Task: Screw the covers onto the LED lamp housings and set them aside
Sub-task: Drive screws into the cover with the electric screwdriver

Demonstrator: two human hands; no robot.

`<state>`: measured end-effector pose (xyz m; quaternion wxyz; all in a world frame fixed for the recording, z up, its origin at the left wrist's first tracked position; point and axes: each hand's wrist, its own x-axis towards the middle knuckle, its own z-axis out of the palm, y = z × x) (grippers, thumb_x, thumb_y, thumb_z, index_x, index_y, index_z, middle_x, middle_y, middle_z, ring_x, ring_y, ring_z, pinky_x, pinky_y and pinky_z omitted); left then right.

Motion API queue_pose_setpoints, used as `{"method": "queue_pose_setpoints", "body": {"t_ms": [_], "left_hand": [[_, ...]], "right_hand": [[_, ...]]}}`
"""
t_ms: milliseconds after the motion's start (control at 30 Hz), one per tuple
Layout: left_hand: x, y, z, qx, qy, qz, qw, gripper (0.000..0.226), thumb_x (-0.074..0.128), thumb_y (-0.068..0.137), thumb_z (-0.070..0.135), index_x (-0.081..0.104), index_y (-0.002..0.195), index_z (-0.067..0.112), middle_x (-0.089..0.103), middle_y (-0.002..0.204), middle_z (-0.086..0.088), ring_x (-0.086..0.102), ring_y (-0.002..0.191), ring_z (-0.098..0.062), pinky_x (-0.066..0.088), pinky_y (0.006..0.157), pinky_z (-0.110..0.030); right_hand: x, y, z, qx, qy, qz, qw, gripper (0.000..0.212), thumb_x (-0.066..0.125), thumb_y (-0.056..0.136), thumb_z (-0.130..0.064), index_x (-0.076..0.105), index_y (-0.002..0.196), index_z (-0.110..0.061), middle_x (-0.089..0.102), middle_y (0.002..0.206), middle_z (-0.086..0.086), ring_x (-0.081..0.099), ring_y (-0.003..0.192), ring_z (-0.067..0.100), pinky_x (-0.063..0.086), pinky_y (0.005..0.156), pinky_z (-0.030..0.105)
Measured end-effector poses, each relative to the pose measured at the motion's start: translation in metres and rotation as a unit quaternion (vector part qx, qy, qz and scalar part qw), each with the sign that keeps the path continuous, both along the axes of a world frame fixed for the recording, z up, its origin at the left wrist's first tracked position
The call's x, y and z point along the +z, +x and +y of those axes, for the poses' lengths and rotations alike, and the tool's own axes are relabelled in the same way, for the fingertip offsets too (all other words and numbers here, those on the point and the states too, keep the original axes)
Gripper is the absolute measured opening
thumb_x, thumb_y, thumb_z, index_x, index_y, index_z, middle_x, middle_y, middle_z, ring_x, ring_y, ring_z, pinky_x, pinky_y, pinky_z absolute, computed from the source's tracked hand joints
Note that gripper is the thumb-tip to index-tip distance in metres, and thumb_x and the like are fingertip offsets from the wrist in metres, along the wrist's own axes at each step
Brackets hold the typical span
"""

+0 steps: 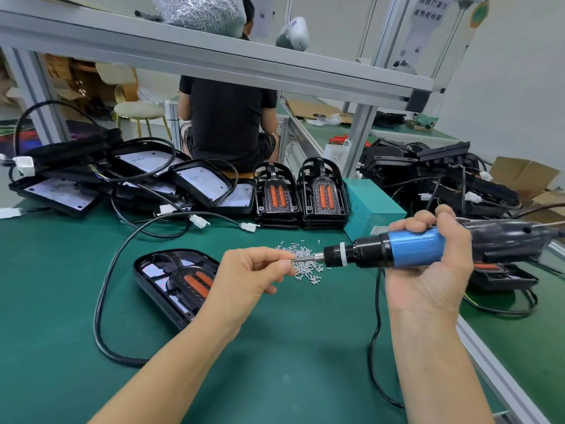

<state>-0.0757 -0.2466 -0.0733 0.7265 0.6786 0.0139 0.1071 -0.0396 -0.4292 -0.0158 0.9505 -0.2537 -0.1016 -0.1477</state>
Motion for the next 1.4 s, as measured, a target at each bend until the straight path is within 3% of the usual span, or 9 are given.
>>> {"method": "queue_pose_setpoints", "body": {"t_ms": [100, 267, 367, 467, 600, 800, 1000, 1167, 1400], "left_hand": [[0.005, -0.002, 0.008, 0.007, 0.063, -0.010, 0.998, 0.028, 0.066, 0.085, 0.006, 0.076, 0.075, 0.029, 0.073, 0.072, -0.002, 0.054, 0.060, -0.004, 0.047, 0.055, -0.017], [0.014, -0.008, 0.040, 0.041, 0.286, -0.047, 0.956, 0.022, 0.065, 0.086, 0.013, 0.070, 0.074, 0.031, 0.068, 0.067, 0.015, 0.052, 0.051, 0.006, 0.038, 0.053, -0.008], [0.015, -0.008, 0.071, 0.102, 0.379, -0.022, 0.919, 0.020, 0.063, 0.087, 0.015, 0.066, 0.076, 0.032, 0.067, 0.067, 0.015, 0.060, 0.064, -0.002, 0.050, 0.066, -0.029], [0.010, -0.008, 0.090, 0.119, 0.444, 0.009, 0.888, 0.014, 0.063, 0.087, 0.020, 0.067, 0.077, 0.029, 0.065, 0.070, 0.017, 0.060, 0.071, -0.010, 0.049, 0.074, -0.034], [-0.003, -0.007, 0.091, 0.100, 0.453, 0.013, 0.886, 0.009, 0.063, 0.088, 0.021, 0.069, 0.082, 0.022, 0.067, 0.075, 0.015, 0.062, 0.075, -0.010, 0.048, 0.076, -0.031], [-0.018, -0.010, 0.096, 0.029, 0.447, 0.039, 0.893, 0.013, 0.059, 0.088, 0.010, 0.064, 0.079, 0.018, 0.065, 0.063, 0.018, 0.063, 0.055, 0.002, 0.052, 0.063, -0.026], [-0.017, -0.008, 0.098, 0.015, 0.482, 0.043, 0.875, 0.011, 0.057, 0.090, 0.018, 0.062, 0.081, 0.023, 0.064, 0.067, 0.020, 0.062, 0.062, 0.005, 0.049, 0.069, -0.023], [-0.017, -0.005, 0.100, 0.013, 0.505, 0.063, 0.861, 0.010, 0.056, 0.092, 0.026, 0.063, 0.085, 0.026, 0.066, 0.085, 0.012, 0.061, 0.077, -0.003, 0.050, 0.077, -0.034], [-0.013, -0.002, 0.096, 0.004, 0.520, 0.083, 0.850, 0.013, 0.054, 0.091, 0.026, 0.064, 0.082, 0.024, 0.069, 0.087, 0.011, 0.063, 0.081, -0.007, 0.050, 0.079, -0.035]], "right_hand": [[0.002, 0.000, 0.005, 0.010, 0.001, 0.004, 1.000, 0.013, 0.058, 0.080, -0.014, 0.054, 0.092, -0.019, 0.055, 0.070, -0.006, 0.053, 0.058, 0.006, 0.050, 0.066, 0.022], [-0.001, 0.001, 0.020, 0.025, -0.017, 0.002, 1.000, 0.018, 0.060, 0.076, -0.014, 0.054, 0.092, -0.018, 0.055, 0.070, -0.005, 0.053, 0.057, 0.007, 0.051, 0.066, 0.022], [-0.007, 0.001, 0.031, 0.025, -0.049, 0.004, 0.998, 0.019, 0.060, 0.076, -0.014, 0.054, 0.094, -0.019, 0.055, 0.069, -0.005, 0.052, 0.058, 0.007, 0.051, 0.069, 0.023], [-0.016, 0.003, 0.045, 0.037, -0.076, 0.008, 0.996, 0.023, 0.062, 0.075, -0.012, 0.054, 0.095, -0.019, 0.058, 0.073, -0.003, 0.053, 0.059, 0.008, 0.051, 0.069, 0.023], [-0.026, 0.006, 0.067, 0.029, -0.140, 0.002, 0.990, 0.018, 0.062, 0.075, -0.009, 0.057, 0.089, -0.019, 0.059, 0.084, 0.000, 0.055, 0.061, 0.011, 0.050, 0.068, 0.025], [-0.033, 0.010, 0.091, 0.009, -0.236, -0.005, 0.972, 0.022, 0.067, 0.072, -0.007, 0.065, 0.077, -0.028, 0.055, 0.076, -0.005, 0.050, 0.067, 0.018, 0.045, 0.064, 0.028], [-0.033, 0.010, 0.100, 0.009, -0.270, -0.022, 0.963, 0.023, 0.065, 0.076, -0.006, 0.066, 0.077, -0.029, 0.058, 0.075, -0.006, 0.051, 0.064, 0.016, 0.045, 0.064, 0.029], [-0.033, 0.010, 0.103, 0.006, -0.296, -0.031, 0.955, 0.023, 0.064, 0.077, -0.006, 0.066, 0.073, -0.029, 0.060, 0.072, -0.006, 0.052, 0.063, 0.017, 0.044, 0.067, 0.032], [-0.032, 0.013, 0.103, 0.001, -0.335, -0.033, 0.942, 0.023, 0.062, 0.075, -0.006, 0.064, 0.062, -0.025, 0.058, 0.062, -0.005, 0.054, 0.065, 0.018, 0.046, 0.066, 0.030]]}}
